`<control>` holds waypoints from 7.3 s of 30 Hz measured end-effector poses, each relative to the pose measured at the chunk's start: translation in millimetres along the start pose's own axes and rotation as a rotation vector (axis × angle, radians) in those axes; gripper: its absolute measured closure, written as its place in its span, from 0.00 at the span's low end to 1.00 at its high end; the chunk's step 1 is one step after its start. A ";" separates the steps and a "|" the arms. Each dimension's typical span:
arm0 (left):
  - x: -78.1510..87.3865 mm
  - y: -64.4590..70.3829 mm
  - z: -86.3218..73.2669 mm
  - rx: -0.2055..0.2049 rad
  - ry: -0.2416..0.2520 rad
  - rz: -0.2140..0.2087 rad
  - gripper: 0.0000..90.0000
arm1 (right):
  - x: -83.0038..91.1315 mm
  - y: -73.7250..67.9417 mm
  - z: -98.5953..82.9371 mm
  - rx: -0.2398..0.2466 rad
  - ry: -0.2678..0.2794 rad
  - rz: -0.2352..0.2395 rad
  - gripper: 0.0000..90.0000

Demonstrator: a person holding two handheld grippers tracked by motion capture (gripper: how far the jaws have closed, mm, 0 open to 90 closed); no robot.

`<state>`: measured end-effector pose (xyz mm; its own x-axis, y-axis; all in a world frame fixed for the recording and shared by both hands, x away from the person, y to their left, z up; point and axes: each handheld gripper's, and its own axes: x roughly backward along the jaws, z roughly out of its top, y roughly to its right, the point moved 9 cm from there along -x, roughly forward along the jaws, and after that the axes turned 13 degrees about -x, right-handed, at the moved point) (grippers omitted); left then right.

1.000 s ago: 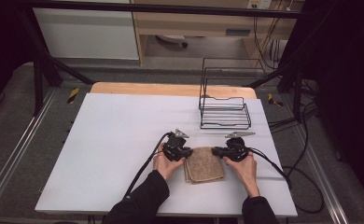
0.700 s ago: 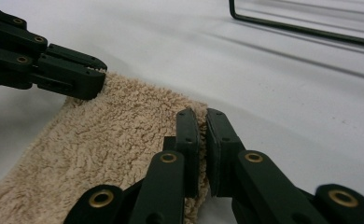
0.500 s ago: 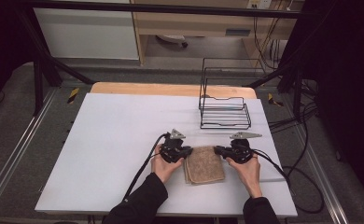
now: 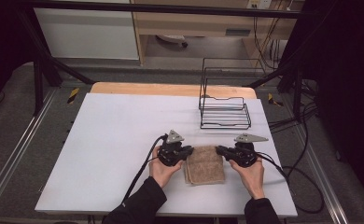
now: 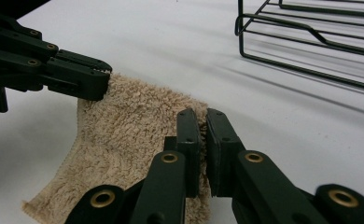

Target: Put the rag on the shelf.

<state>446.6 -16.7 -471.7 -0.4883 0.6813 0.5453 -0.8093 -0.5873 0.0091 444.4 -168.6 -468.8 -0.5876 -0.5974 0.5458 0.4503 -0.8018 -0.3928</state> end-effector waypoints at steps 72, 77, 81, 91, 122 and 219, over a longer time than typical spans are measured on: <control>66.3 14.0 111.2 -0.105 0.330 0.052 0.92 | 93.5 -48.2 75.1 0.139 0.392 -0.003 0.95; 70.4 14.0 121.9 -0.109 0.351 0.053 0.92 | 100.9 -50.5 85.1 0.148 0.424 -0.008 0.95; 73.0 13.3 130.3 -0.115 0.364 0.057 0.93 | 104.9 -52.1 92.4 0.157 0.439 -0.015 0.95; 77.5 9.8 152.5 -0.127 0.399 0.069 0.93 | 117.3 -56.2 114.7 0.176 0.492 -0.031 0.95; 76.4 -4.3 222.6 -0.141 0.479 0.099 0.93 | 147.2 -55.4 174.7 0.195 0.600 -0.079 0.95; 22.6 -84.6 316.8 -0.183 0.465 0.265 0.93 | 104.0 12.6 302.1 0.224 0.625 -0.139 0.95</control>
<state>607.5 -90.1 -194.6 -0.7416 0.6659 0.0818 -0.6624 -0.7075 -0.2463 592.0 -236.3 -193.4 -0.8981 -0.4393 0.0233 0.4312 -0.8896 -0.1505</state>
